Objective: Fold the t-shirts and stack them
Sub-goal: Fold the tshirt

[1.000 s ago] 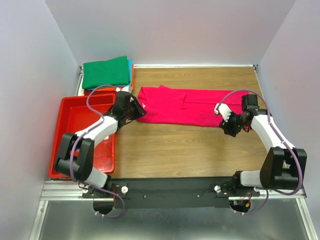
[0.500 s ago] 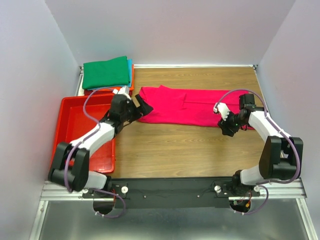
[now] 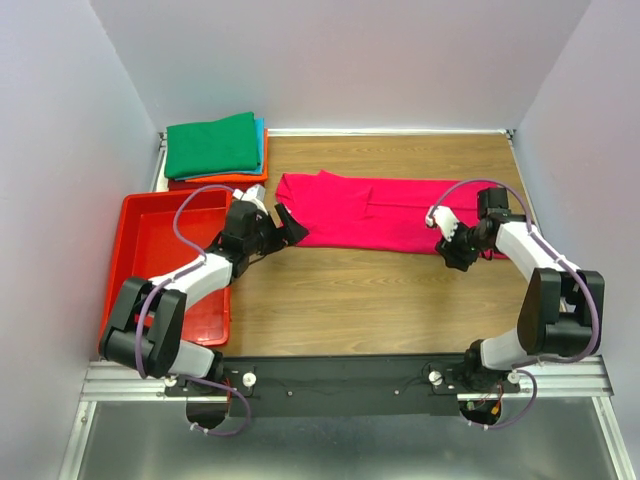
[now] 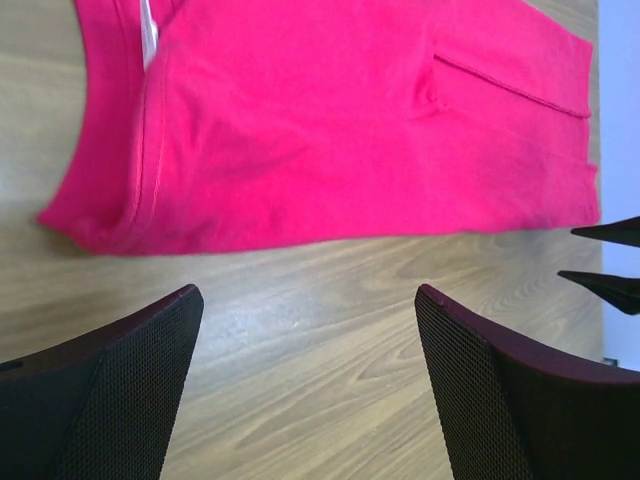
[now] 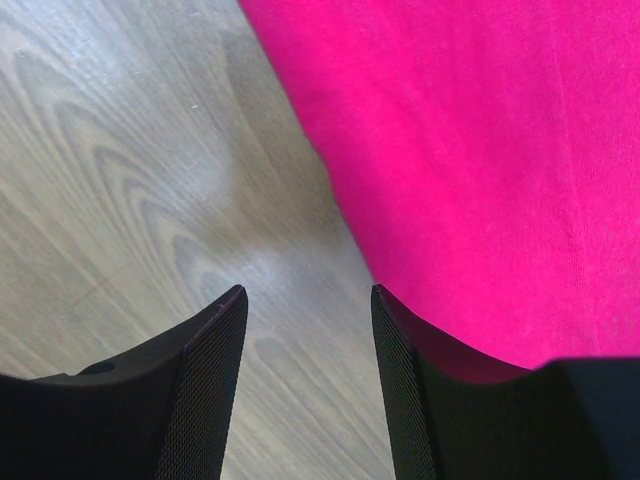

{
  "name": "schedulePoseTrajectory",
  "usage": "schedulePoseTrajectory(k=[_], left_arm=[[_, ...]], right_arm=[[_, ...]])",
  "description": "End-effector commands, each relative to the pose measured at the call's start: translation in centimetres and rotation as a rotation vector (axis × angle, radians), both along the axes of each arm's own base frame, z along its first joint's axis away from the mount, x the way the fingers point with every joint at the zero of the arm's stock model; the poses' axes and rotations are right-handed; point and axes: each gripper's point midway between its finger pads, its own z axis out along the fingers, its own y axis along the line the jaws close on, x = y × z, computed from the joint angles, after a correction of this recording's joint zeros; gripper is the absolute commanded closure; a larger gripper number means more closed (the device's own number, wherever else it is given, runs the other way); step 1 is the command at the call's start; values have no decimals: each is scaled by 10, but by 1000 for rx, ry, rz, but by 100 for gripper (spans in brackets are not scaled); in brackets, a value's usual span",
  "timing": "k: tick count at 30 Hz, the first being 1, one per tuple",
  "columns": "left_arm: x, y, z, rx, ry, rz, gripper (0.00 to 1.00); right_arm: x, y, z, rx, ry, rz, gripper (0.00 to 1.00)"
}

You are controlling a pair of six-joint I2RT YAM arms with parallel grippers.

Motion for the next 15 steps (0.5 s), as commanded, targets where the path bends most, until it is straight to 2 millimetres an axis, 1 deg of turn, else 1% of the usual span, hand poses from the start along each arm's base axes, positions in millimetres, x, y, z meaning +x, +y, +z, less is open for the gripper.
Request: schedulePoseTrajectory(k=[1, 2, 3, 5, 6, 7, 8, 9, 13, 15], left_arm=[[-6, -8, -7, -98, 45, 36, 4], [-8, -5, -12, -107, 69, 66, 2], [-8, -4, -13, -105, 69, 81, 2], [-2, 5, -13, -98, 76, 151, 2], [-4, 10, -21, -71, 122, 186, 2], [0, 13, -22, -58, 133, 208, 2], [4, 13, -24, -52, 141, 214, 2], [3, 12, -27, -49, 152, 211, 2], [6, 11, -24, -69, 149, 222, 2], [5, 9, -16, -74, 123, 201, 3]], right_arm=[[16, -1, 0, -1, -25, 2, 41], [19, 0, 1, 4, -27, -1, 41], [19, 0, 0, 4, -26, -2, 41], [21, -1, -1, 2, -30, -10, 41], [22, -3, -2, -7, -30, -20, 41], [23, -5, -4, -13, -28, -28, 41], [25, -6, -3, -19, -37, -30, 41], [26, -7, -5, -27, -37, -29, 41], [26, -11, -13, -69, -60, 52, 42], [29, -11, -17, -83, -77, 94, 43]])
